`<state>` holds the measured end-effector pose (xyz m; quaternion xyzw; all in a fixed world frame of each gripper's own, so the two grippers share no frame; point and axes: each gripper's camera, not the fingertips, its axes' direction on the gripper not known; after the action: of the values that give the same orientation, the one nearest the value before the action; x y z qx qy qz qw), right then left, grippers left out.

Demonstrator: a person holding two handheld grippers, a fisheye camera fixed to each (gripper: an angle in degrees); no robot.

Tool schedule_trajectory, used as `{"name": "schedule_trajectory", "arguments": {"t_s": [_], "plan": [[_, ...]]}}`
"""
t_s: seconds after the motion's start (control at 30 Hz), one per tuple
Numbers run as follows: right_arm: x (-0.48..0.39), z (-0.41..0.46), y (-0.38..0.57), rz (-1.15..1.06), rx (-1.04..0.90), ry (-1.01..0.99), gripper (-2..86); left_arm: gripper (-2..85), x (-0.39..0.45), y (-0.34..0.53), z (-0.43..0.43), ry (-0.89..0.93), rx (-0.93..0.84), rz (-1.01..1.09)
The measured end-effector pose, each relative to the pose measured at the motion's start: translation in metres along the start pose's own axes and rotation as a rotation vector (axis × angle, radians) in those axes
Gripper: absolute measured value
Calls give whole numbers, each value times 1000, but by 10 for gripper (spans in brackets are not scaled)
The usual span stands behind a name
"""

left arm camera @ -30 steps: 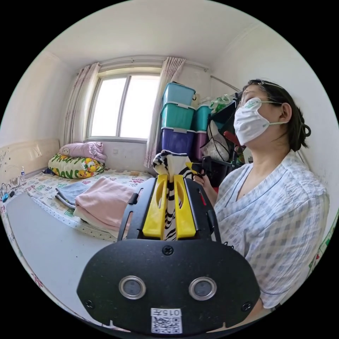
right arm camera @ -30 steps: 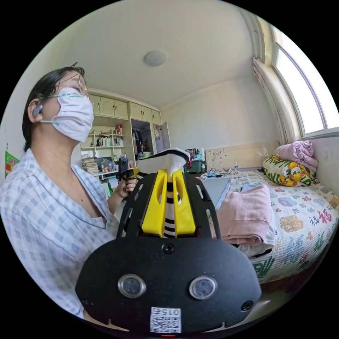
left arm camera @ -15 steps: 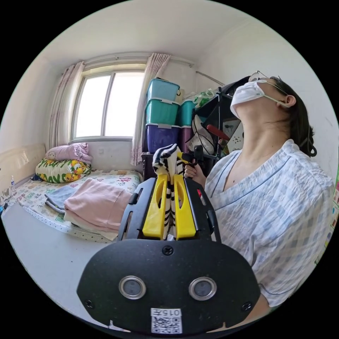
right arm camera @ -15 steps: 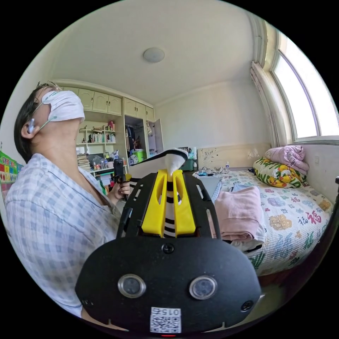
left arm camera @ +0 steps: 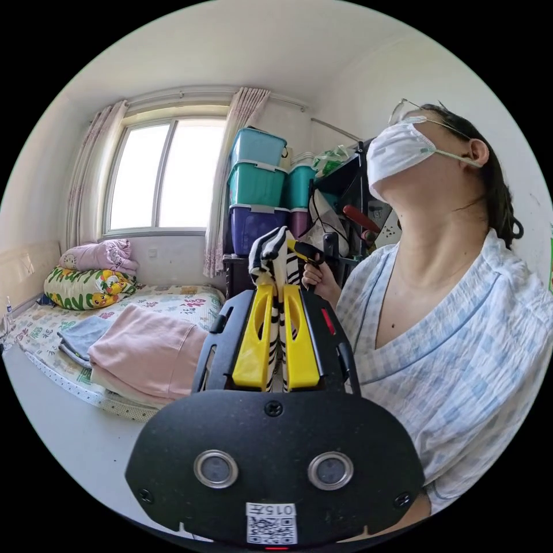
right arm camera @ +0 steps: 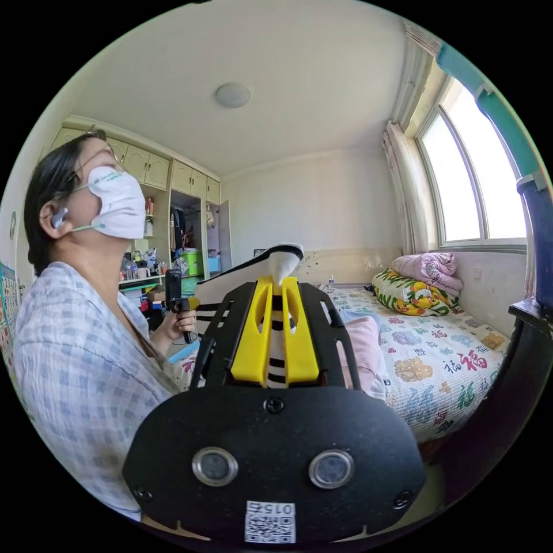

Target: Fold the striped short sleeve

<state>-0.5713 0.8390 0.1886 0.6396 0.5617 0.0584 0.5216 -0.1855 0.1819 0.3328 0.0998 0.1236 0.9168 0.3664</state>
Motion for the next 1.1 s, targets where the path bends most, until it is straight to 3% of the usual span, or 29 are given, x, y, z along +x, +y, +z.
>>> {"name": "schedule_trajectory", "arguments": {"t_s": [0.2,0.37,0.57,0.63,0.7,0.73,0.8,0.9,0.97,1.1], "plan": [[12,34,46,-17,-15,79,8,10,-65,21,17,-8,-12,-25],[67,124,62,-21,-94,98,11,10,-170,28,35,-39,-9,-126],[202,377,125,159,-397,127,25,7,-392,97,55,-287,55,-505],[251,495,191,270,-644,256,35,2,-472,143,75,-570,-77,-649],[272,551,239,329,-829,426,40,1,-519,177,85,-606,-181,-770],[270,564,252,295,-854,450,42,2,-537,194,85,-541,-185,-822],[256,556,256,207,-767,474,42,5,-547,202,74,-511,-160,-784],[232,537,244,145,-502,581,11,18,-563,194,49,-658,-170,-640],[218,548,238,118,-392,532,6,38,-585,189,41,-699,-178,-587],[200,663,263,145,-326,262,15,104,-658,191,40,-709,-201,-580]]}}
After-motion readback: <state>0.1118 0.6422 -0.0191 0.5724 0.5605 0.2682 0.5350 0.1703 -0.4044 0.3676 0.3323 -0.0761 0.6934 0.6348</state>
